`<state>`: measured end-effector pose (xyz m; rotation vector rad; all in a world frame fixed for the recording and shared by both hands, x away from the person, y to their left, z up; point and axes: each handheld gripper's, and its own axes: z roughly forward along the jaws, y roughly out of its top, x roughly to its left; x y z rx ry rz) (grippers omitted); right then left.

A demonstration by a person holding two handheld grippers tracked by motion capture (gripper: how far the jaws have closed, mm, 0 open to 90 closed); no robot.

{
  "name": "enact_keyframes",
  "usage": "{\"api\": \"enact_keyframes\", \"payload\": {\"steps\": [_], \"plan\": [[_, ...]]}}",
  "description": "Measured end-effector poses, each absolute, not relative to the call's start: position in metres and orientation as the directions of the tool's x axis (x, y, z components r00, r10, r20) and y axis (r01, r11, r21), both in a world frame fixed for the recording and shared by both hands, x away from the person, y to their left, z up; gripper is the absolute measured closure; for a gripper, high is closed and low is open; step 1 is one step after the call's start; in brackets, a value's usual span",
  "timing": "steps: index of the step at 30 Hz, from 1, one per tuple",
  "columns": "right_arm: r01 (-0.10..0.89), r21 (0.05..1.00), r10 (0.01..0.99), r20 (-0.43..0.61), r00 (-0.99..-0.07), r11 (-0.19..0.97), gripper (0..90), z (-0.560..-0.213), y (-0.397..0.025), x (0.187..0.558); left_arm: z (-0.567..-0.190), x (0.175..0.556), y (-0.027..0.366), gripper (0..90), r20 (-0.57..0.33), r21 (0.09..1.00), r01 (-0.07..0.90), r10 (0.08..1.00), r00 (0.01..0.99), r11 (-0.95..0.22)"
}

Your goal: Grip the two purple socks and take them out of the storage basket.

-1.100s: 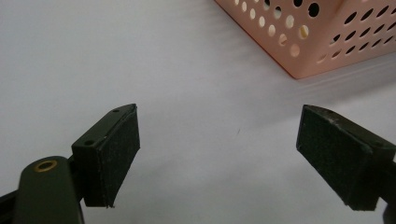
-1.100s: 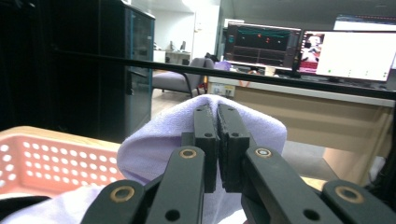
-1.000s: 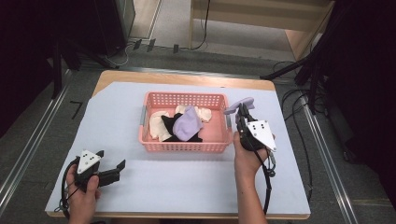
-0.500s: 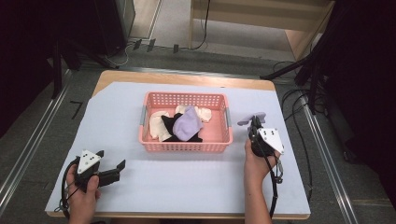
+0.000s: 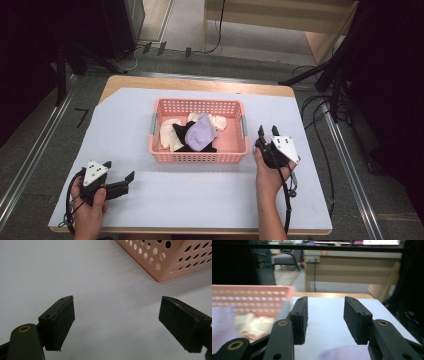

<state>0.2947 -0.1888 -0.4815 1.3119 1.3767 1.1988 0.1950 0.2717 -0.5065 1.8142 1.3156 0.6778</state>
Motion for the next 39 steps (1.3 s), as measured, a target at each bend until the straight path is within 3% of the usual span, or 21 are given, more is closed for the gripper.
{"api": "enact_keyframes", "payload": {"steps": [15,20,29,35,39], "plan": [[0.179,0.984,0.954,0.048,-0.295,0.006,50.1,-0.458,-0.106,0.302,-0.506,0.195,0.272,14.6,-0.029,0.831,0.533,0.946,0.323,-0.157],[0.184,0.983,0.947,0.041,-0.319,0.020,50.5,-0.458,-0.088,0.308,-0.506,0.195,0.272,14.6,-0.029,0.831,0.533,0.946,0.322,-0.156],[0.287,0.958,0.932,0.088,-0.352,0.018,52.6,-0.462,-0.071,0.318,-0.506,0.195,0.272,14.6,-0.027,0.830,0.534,0.946,0.324,-0.159],[0.457,0.888,0.925,0.123,-0.360,0.059,55.8,-0.470,-0.056,0.328,-0.506,0.195,0.272,14.6,-0.029,0.832,0.532,0.946,0.324,-0.157],[0.505,0.856,0.927,0.091,-0.363,0.114,56.0,-0.478,-0.049,0.333,-0.506,0.195,0.272,14.6,-0.027,0.832,0.531,0.946,0.323,-0.158]]}}
